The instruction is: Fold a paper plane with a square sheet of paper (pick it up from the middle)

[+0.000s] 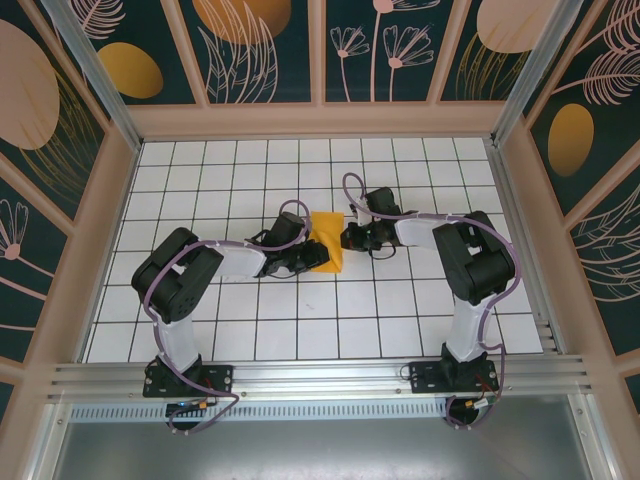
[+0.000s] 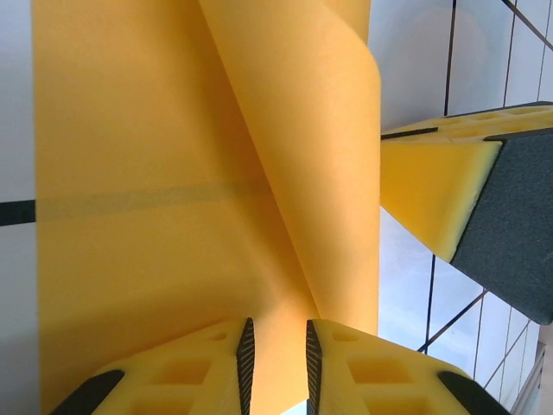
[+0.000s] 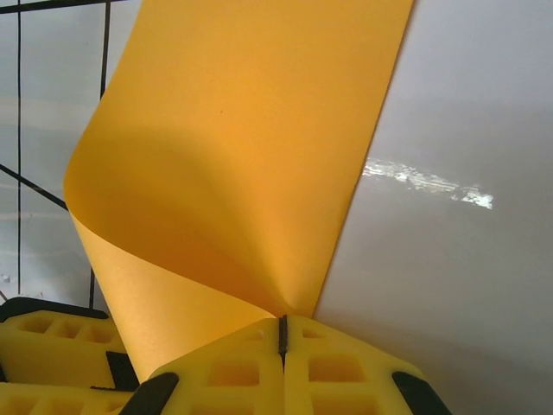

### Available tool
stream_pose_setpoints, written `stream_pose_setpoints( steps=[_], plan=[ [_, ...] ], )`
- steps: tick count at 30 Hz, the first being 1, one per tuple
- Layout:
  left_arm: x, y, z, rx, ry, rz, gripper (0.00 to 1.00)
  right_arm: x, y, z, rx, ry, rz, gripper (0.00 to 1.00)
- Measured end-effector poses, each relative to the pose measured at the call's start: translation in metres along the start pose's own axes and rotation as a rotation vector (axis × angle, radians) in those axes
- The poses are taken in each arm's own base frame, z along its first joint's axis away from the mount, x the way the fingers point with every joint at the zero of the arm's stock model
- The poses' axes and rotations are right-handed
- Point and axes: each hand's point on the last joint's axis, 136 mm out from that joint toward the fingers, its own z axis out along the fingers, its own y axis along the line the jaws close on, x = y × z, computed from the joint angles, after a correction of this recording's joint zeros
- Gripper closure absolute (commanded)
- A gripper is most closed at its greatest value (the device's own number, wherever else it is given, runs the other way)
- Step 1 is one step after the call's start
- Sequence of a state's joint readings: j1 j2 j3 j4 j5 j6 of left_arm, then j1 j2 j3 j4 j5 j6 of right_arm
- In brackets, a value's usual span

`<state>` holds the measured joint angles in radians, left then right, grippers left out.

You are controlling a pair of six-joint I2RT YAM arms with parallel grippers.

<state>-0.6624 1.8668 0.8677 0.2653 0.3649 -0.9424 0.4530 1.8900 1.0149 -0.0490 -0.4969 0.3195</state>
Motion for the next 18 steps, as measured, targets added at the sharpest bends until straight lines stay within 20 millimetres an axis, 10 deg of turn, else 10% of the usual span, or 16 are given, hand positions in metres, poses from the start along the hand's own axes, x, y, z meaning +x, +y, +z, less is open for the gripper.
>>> stream_pose_setpoints(
  steps=[18],
  plan=[
    [0.0002,0.0013,0.0,-0.006,0.0,0.005,0.78,-0.0068,0.0041,-0.0014,-0.008,-0.014,-0.009,0.97]
  ],
)
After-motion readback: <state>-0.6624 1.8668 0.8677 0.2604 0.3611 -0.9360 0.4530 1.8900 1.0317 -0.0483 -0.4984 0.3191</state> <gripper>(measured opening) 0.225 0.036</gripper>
